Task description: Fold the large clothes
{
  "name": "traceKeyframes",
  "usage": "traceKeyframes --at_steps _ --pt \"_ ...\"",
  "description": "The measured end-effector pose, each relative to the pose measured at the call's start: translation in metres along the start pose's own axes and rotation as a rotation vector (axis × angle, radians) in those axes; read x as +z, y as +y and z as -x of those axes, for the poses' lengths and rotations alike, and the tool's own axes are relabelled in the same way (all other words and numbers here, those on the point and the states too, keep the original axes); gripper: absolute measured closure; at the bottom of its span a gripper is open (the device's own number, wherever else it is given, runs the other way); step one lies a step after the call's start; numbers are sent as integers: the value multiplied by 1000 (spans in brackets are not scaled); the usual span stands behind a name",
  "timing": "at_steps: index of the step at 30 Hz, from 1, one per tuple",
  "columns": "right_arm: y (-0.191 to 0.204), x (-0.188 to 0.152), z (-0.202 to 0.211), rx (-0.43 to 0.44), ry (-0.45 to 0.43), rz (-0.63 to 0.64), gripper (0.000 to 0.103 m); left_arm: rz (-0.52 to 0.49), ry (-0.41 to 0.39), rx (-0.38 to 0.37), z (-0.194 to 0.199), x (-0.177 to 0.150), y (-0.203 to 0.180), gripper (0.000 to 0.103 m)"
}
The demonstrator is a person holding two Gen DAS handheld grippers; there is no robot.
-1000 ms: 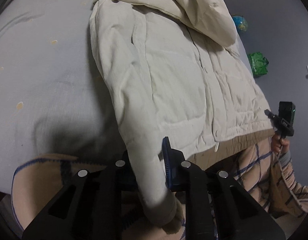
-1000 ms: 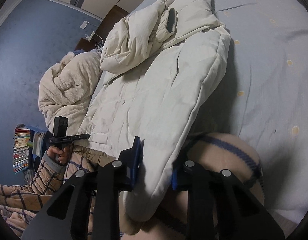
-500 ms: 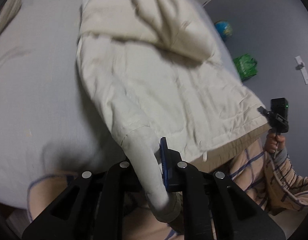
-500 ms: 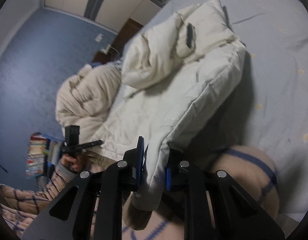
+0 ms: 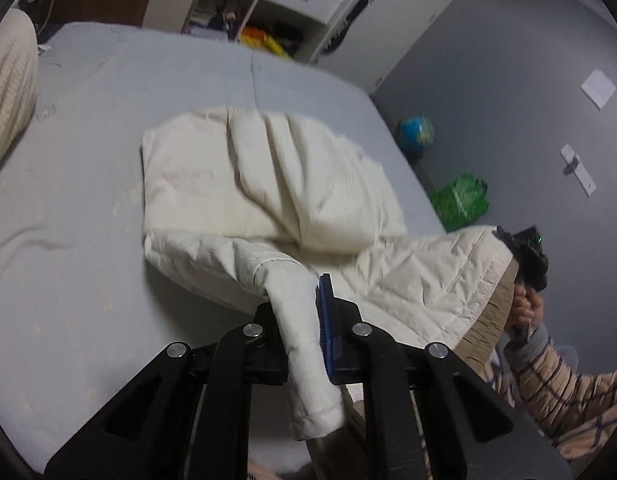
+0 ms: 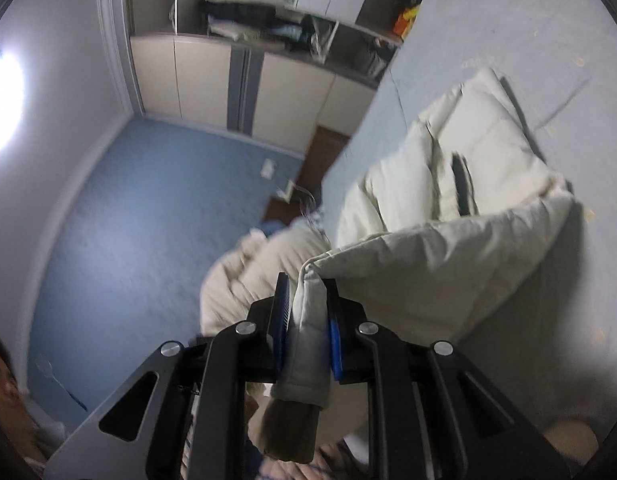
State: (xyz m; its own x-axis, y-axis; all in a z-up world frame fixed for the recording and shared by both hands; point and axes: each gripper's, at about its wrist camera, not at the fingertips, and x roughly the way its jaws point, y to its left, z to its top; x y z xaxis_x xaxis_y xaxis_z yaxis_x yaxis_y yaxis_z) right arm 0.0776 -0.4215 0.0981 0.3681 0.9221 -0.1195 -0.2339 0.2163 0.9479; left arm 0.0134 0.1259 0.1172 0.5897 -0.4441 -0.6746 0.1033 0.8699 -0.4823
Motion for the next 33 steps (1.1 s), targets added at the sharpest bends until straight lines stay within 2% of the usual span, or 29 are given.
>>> traceKeyframes --at_steps 7,11,15,19,24,33 --pt "-8 43 -9 18 -117 -74 89 57 -115 -50 10 30 12 92" --pt "-20 76 -16 -10 -197 -137 89 130 -170 -85 8 60 31 92" --pt "-34 106 -33 -48 -244 -187 89 185 -191 -114 -3 93 47 92" --pt "-51 135 -59 -109 -257 -229 89 245 -178 -123 -25 124 66 92" --pt "-83 165 -92 -194 -260 -284 89 391 -135 -106 -65 158 107 92" --pt "-151 197 -134 -319 -269 -399 89 513 -24 12 -144 204 157 89"
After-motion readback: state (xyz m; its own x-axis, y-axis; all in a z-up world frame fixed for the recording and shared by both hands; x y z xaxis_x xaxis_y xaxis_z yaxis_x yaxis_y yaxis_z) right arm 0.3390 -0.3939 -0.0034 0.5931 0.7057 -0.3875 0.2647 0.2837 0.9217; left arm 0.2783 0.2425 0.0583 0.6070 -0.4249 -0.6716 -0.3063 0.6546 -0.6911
